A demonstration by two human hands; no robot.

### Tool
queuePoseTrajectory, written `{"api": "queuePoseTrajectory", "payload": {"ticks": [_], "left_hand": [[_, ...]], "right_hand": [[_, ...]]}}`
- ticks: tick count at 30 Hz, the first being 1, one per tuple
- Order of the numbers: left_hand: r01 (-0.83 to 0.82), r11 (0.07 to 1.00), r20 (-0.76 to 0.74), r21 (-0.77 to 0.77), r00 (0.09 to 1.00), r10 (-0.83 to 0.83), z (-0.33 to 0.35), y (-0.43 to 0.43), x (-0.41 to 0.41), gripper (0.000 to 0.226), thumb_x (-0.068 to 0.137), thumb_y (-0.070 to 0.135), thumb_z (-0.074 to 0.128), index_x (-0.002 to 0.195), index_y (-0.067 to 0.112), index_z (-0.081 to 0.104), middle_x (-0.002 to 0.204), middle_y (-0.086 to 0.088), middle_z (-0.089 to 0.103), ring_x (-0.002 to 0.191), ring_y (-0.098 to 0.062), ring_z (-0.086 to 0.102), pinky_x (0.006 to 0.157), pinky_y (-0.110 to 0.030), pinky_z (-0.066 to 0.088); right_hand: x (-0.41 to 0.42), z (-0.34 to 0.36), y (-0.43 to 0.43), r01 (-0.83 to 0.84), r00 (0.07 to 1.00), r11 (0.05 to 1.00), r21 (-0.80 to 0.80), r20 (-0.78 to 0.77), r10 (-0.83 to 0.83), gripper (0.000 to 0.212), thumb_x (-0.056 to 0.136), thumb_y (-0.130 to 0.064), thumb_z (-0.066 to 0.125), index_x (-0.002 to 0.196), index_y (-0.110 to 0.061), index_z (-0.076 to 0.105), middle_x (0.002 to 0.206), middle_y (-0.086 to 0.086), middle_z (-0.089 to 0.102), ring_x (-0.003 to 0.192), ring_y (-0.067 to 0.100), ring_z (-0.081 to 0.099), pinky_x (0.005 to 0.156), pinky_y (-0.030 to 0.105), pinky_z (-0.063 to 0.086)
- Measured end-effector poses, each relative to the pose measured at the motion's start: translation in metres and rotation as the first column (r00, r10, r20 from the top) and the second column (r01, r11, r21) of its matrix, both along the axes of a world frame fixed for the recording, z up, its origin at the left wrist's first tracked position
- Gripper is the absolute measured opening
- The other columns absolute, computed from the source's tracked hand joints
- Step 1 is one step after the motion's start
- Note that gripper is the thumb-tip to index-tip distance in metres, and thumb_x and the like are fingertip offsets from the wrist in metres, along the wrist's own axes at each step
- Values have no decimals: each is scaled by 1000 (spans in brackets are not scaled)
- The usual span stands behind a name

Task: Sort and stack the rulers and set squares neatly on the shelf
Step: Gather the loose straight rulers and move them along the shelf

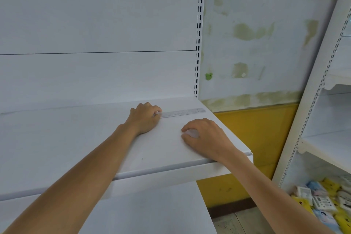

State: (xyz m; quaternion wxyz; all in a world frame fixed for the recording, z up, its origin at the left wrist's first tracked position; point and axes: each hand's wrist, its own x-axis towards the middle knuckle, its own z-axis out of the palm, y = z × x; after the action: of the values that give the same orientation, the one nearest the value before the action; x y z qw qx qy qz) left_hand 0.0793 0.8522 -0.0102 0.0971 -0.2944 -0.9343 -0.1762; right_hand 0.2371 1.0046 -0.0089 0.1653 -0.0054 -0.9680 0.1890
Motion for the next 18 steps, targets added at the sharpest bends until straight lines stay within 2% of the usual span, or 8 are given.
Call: {"api": "queuePoseTrajectory", "payload": {"ticks": [3,7,10,13,18], "left_hand": [[-33,999,-56,-7,998,32,7,-4,0,36,93,31,41,127,22,51,126,-4,50,119,-24,41,100,-38,31],[-13,1000,-55,24,998,14,23,-34,6,27,90,29,51,114,20,59,115,-4,55,106,-22,50,90,-33,40],[-62,997,-89,39,994,65,36,-82,12,24,90,29,53,112,22,61,110,-2,55,105,-21,51,90,-35,41],[-148,984,-111,94,981,159,47,-150,24,23,89,29,54,110,22,61,104,3,53,103,-19,52,90,-34,41],[-315,932,-82,180,939,333,56,-288,57,20,88,27,57,107,22,62,99,6,54,92,-12,51,87,-29,42]], "right_hand": [[0,5,0,7,999,1000,-6,33,-7,27,89,-36,50,110,-25,63,121,-8,60,114,14,49,99,32,38],[-10,20,3,10,995,1000,10,100,-11,23,88,-28,54,106,-19,65,115,-3,61,106,14,54,91,25,41],[-29,32,-15,5,999,1000,13,44,-6,27,87,-21,56,113,-13,61,116,3,61,107,19,55,92,27,41],[-58,45,-68,-69,997,998,11,-47,69,32,87,-19,55,119,-12,57,117,5,59,108,20,54,92,31,43],[-95,63,-213,-296,947,955,-22,-136,290,35,87,-18,56,121,-13,55,117,5,60,109,22,53,93,35,44]]}}
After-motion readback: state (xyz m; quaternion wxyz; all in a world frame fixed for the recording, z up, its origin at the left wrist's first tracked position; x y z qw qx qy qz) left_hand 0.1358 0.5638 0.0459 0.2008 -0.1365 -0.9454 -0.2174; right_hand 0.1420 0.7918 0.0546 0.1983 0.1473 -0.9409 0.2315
